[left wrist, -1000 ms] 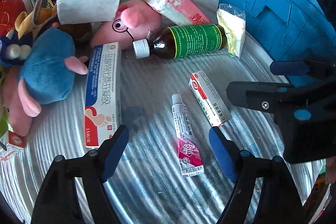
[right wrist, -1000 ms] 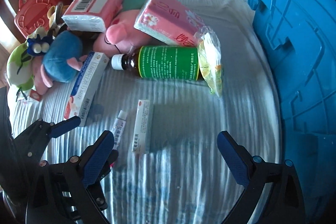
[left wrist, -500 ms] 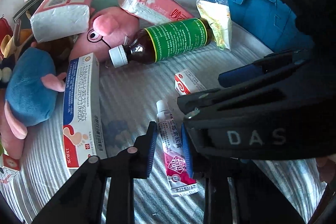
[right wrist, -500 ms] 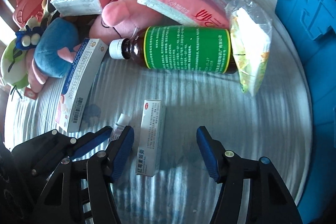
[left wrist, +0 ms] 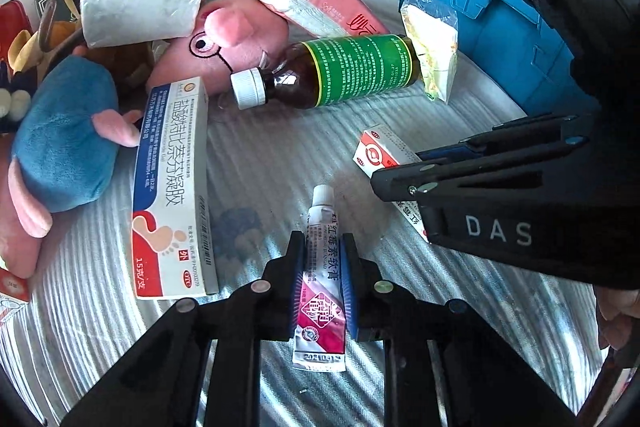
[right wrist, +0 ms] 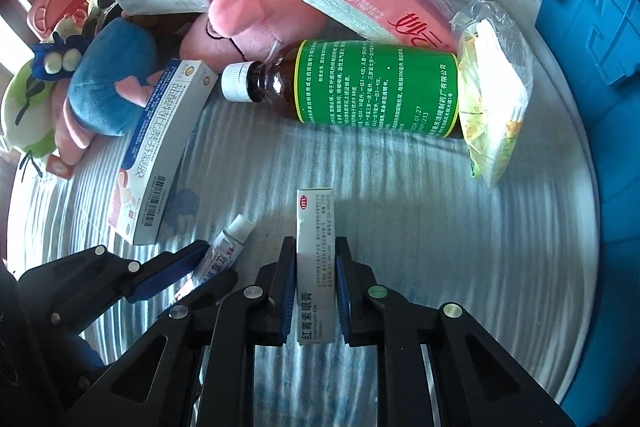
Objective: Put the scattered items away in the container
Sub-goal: 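Grasp the pink-labelled ointment tube with the left tool while the right tool grasps the small white medicine box, then lift the tube and small box and carry them over the blue crate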
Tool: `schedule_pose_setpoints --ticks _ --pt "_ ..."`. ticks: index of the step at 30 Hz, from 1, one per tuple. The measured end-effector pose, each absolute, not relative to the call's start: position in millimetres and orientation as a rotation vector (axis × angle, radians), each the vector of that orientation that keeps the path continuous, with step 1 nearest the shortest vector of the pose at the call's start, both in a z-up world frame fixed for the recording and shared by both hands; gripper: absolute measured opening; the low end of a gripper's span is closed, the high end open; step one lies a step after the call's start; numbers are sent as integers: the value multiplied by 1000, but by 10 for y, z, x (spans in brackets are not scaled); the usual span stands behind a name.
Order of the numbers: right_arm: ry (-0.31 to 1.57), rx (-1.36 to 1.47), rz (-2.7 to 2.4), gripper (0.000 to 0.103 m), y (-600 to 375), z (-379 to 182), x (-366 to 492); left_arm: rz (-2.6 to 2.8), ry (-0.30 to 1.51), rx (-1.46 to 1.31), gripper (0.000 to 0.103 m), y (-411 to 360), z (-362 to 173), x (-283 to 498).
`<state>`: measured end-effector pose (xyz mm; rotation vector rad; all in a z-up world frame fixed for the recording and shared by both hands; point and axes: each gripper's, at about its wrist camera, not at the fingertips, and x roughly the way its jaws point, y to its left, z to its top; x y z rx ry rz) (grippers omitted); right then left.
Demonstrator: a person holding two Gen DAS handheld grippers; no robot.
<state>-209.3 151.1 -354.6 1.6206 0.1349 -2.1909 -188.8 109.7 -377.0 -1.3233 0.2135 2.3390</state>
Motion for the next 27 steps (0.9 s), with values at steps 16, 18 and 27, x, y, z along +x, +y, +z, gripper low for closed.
schedule_pose_setpoints --ticks 16,18,27 --pt "136 1580 -2177 17 1570 -3308 -1915 2384 180 -1348 17 845 -3531 -1635" --pt "134 1574 -2174 17 1549 -3272 -1872 2394 178 -1347 17 753 -3495 -1628" --pt "159 1525 -2148 17 1396 -3023 -1482 2462 153 -1352 17 429 -3330 -1429"
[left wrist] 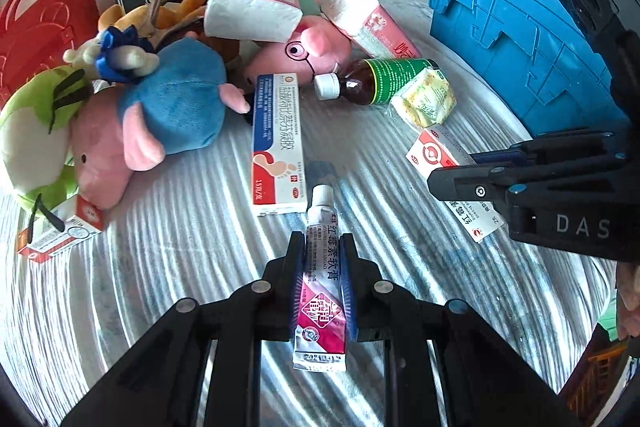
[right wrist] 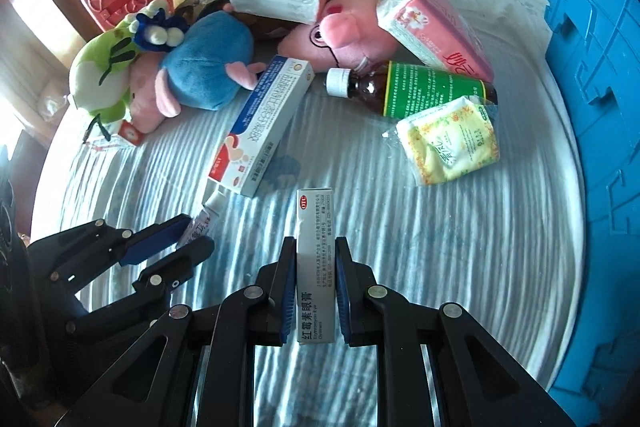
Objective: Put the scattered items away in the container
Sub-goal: 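Lift the tube and small box and carry them over the blue crate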
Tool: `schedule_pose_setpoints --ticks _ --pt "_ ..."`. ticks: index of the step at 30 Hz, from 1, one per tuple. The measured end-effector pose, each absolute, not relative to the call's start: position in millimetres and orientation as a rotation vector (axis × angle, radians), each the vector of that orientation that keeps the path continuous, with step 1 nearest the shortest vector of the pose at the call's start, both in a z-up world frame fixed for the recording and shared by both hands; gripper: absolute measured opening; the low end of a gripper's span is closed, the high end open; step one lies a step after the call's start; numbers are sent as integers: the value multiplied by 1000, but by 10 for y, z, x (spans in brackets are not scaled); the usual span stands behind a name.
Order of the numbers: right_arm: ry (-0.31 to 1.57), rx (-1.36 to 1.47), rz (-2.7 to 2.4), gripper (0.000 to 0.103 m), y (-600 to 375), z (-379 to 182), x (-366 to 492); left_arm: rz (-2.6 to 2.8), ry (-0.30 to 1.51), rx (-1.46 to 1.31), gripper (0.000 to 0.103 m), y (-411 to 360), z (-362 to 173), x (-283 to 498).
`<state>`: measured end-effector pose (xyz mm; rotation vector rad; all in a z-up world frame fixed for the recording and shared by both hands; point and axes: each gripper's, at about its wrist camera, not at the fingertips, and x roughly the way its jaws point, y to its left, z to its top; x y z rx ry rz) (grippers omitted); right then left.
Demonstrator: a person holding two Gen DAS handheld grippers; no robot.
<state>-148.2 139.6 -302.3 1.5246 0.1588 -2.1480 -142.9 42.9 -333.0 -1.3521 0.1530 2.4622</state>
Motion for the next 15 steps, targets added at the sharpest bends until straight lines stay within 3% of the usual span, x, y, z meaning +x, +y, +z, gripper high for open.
schedule_pose_setpoints --ticks 15 --pt "158 1405 -2147 18 1093 -2354 -1098 2602 116 -1264 17 -12 -2488 -1173"
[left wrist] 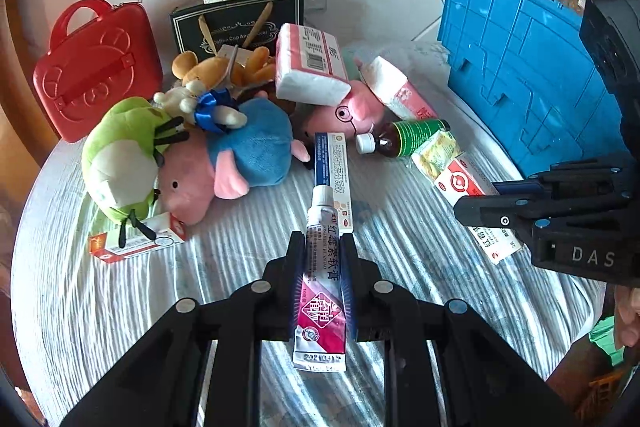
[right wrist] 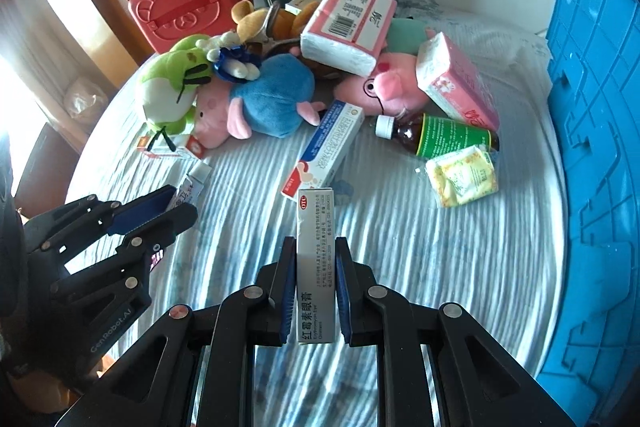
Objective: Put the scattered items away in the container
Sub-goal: 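Lift the tube and small box and carry them over the blue crate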
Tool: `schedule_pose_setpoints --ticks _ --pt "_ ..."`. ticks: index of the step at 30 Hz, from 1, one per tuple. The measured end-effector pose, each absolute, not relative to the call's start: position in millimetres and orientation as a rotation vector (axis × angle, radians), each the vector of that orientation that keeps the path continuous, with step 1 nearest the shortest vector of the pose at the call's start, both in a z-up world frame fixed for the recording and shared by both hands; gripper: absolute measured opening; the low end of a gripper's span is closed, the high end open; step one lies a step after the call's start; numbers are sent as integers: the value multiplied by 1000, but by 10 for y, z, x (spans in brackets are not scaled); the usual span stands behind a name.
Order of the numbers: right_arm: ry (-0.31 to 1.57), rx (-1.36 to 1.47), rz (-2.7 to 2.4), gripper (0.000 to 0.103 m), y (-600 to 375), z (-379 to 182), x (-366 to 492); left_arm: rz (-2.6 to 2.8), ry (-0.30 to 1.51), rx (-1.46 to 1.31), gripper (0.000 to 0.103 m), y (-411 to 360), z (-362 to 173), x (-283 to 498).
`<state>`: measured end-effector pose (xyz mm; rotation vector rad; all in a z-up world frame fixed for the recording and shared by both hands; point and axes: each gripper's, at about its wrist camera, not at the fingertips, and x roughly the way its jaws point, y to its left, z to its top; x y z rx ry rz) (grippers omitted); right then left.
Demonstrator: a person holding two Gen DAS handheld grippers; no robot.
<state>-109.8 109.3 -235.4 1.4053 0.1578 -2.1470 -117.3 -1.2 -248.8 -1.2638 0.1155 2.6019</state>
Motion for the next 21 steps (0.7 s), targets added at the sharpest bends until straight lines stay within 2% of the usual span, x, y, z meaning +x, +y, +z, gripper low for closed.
schedule_pose_setpoints --ticks 21 --pt "91 1135 -2183 18 1142 -980 -846 2756 125 -1084 17 -265 -936 -1028"
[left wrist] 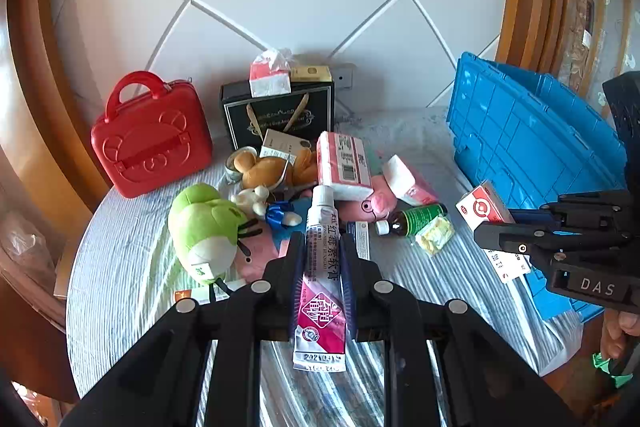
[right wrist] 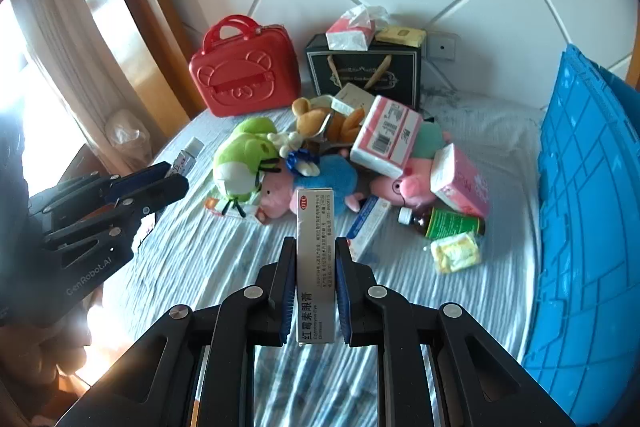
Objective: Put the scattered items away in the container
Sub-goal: 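Lift the tube and small box and carry them over the blue crate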
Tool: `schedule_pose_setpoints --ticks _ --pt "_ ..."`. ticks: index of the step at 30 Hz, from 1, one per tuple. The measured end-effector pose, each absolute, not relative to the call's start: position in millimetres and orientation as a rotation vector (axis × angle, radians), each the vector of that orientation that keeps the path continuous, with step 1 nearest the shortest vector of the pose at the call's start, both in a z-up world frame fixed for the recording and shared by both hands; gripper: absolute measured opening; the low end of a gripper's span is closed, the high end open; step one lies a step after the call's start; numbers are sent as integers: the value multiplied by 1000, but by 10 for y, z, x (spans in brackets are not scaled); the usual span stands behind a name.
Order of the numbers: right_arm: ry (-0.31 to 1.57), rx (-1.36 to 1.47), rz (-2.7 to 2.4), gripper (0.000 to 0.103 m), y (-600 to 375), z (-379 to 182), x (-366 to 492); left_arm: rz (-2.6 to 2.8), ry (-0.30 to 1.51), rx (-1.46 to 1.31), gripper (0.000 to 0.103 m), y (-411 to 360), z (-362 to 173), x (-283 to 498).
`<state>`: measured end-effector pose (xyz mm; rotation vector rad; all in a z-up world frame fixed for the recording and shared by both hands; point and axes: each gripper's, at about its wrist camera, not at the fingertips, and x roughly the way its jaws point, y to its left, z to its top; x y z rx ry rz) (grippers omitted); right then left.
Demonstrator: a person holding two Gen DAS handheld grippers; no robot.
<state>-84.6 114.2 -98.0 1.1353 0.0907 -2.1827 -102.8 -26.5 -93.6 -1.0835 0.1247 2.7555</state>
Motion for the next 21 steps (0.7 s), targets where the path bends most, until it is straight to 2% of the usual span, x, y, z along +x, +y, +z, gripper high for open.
schedule_pose_setpoints --ticks 10,21 --pt "13 973 -2231 18 1514 -343 -771 2815 154 -924 17 -109 -264 -942" --pt "-66 808 -2337 18 2315 170 -813 2783 137 -846 17 479 137 -1099"
